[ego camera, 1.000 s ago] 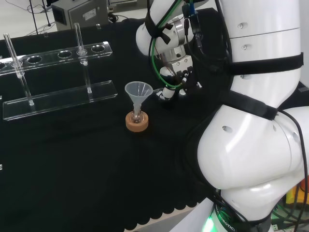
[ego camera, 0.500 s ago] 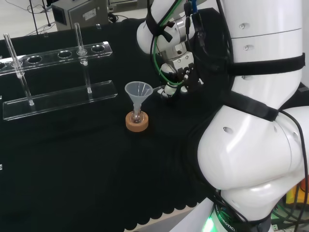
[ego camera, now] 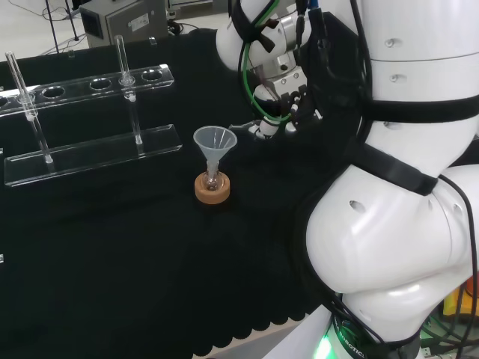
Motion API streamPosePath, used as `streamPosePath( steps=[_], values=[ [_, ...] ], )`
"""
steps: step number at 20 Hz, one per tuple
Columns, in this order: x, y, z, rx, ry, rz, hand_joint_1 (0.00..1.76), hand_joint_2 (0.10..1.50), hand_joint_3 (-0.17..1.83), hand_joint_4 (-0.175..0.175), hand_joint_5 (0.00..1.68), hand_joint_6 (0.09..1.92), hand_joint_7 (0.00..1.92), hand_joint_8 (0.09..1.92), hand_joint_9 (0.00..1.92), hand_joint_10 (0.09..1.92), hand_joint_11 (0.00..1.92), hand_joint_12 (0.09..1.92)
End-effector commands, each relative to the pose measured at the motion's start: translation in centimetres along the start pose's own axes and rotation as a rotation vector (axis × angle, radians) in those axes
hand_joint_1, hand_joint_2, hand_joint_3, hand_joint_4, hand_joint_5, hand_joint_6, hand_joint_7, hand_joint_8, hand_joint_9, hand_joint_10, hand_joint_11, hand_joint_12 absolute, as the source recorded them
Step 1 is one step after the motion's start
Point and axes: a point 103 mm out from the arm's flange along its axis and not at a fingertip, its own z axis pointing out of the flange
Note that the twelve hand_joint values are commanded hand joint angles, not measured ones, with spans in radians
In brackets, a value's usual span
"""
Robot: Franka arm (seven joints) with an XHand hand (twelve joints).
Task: Pick up the weighing funnel.
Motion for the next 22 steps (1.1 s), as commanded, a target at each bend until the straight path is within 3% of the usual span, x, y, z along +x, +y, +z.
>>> streamPosePath(
  steps=[1,7,22],
  values=[
    [-1.3,-2.9,-1.8,-0.026,0.009,0.036,1.03,0.75,0.75,0.175,1.00,1.18,0.58,0.65,0.98,0.45,0.70,1.18],
    [-1.3,-5.6,-3.6,-0.068,-0.002,0.061,1.03,0.74,0.76,0.175,1.00,1.18,0.63,0.66,1.01,0.46,0.72,1.17],
    [-0.2,-9.7,-5.2,-0.064,-0.048,0.064,1.04,0.73,0.78,0.175,1.01,1.18,0.72,0.64,1.08,0.43,0.79,1.13]
  ],
)
